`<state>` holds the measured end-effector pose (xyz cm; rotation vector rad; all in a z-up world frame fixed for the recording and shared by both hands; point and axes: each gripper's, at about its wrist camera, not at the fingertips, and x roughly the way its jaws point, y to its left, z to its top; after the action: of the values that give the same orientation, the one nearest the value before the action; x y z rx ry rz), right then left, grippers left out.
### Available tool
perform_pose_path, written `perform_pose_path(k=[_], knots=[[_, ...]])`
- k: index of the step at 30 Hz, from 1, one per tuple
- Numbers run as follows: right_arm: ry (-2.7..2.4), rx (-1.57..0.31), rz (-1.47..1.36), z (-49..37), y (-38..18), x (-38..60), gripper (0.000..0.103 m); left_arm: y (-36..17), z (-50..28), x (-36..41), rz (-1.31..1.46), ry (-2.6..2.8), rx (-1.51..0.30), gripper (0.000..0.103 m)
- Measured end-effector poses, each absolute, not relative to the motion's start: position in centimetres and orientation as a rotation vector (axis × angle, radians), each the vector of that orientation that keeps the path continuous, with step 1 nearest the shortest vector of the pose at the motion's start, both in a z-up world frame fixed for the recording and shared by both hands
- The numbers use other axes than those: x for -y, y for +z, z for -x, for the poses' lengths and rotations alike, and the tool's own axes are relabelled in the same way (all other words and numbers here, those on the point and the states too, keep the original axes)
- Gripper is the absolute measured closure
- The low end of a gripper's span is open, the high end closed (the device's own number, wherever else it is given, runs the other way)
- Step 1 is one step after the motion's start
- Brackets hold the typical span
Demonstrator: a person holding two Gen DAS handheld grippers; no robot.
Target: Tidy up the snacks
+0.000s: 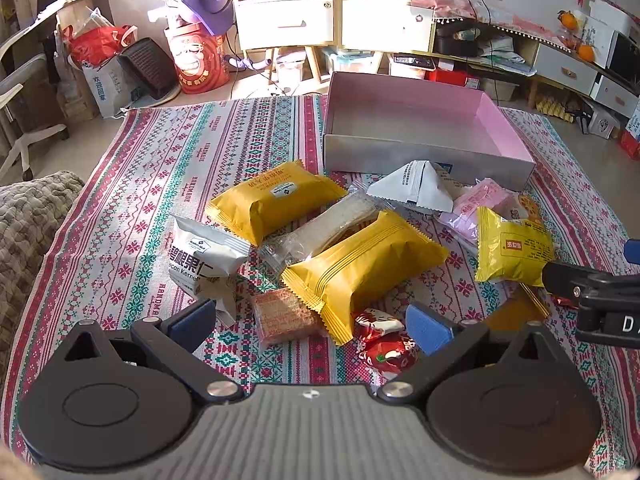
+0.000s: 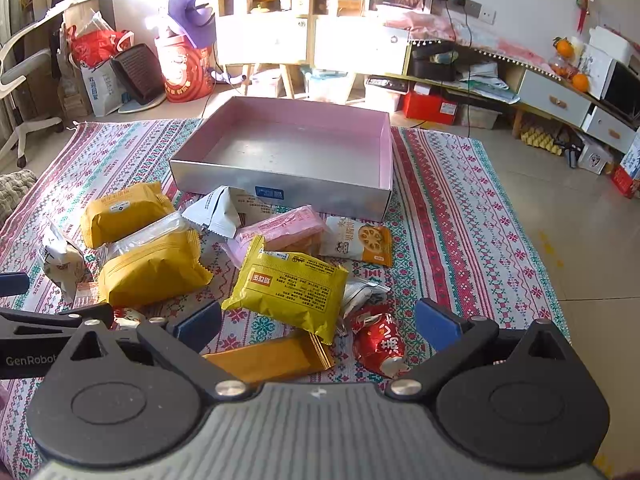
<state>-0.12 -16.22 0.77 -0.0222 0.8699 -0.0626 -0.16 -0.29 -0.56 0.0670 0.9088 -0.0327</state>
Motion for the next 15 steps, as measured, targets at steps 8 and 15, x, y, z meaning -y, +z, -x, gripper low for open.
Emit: perform_pose_path(k=[8, 15], knots=[[-0.063, -0.872, 0.022, 0.12, 0.68, 16.22, 0.0, -0.49, 0.27, 0.5, -0.071, -0.041, -0.91, 0.0], [-0.063, -0.872, 0.022, 0.13, 0.71, 16.21, 0.0, -0.5, 0.29, 0.52, -0.071, -0.041, -0.909, 0.0]])
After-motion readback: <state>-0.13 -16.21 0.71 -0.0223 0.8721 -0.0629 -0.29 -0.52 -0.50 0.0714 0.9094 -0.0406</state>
